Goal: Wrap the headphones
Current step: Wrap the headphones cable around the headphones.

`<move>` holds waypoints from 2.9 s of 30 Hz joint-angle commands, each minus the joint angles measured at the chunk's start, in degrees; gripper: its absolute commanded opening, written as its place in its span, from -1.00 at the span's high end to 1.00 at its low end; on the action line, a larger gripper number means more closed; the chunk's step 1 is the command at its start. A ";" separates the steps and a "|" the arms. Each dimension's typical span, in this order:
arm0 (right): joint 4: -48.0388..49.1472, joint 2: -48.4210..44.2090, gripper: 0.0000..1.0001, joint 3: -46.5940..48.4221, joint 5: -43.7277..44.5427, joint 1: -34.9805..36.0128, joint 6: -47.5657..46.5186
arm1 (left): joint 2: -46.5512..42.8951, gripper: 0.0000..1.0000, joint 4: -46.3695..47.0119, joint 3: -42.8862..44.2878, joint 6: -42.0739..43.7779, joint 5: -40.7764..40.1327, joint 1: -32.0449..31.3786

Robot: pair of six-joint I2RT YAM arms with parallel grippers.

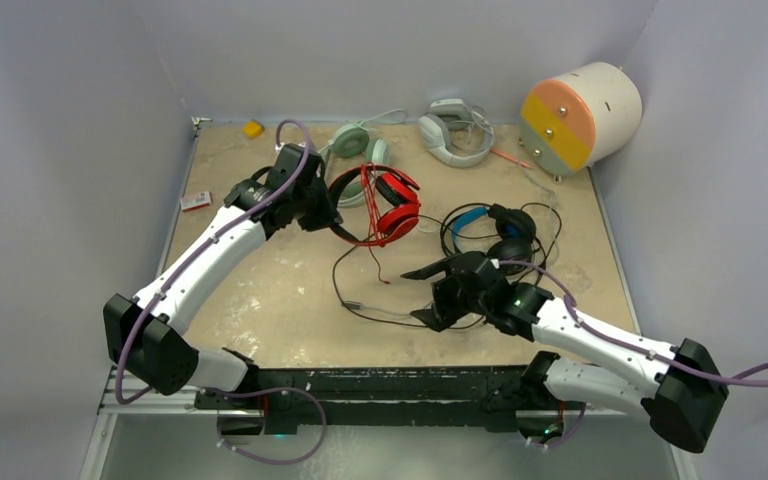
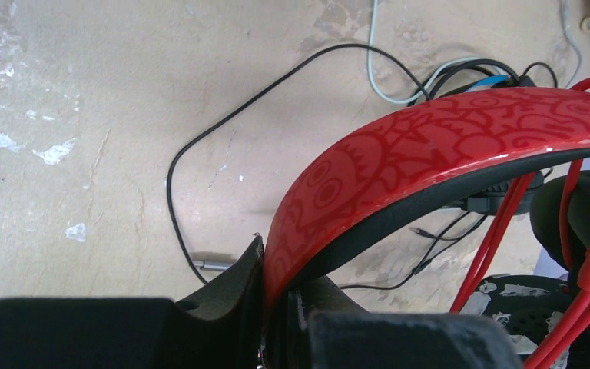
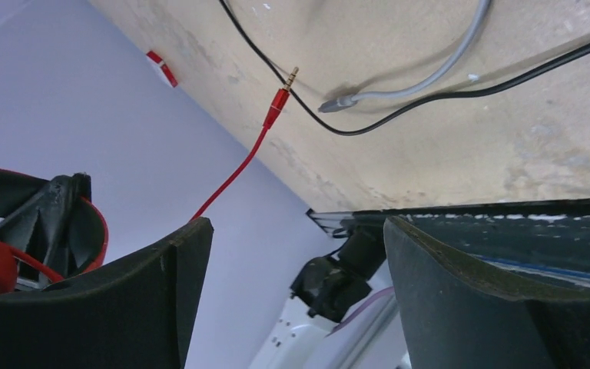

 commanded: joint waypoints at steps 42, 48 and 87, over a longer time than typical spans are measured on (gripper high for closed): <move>33.54 27.28 -0.56 10.89 -4.98 0.02 26.50 | 0.74 1.00 14.96 0.92 -1.26 2.09 0.22; 34.25 27.20 -0.11 9.00 -3.45 0.07 26.43 | 1.07 1.00 14.09 2.09 -0.95 2.14 0.23; 37.62 30.92 -0.04 6.58 -4.09 0.10 23.09 | -2.77 1.00 10.54 4.24 1.84 3.25 0.18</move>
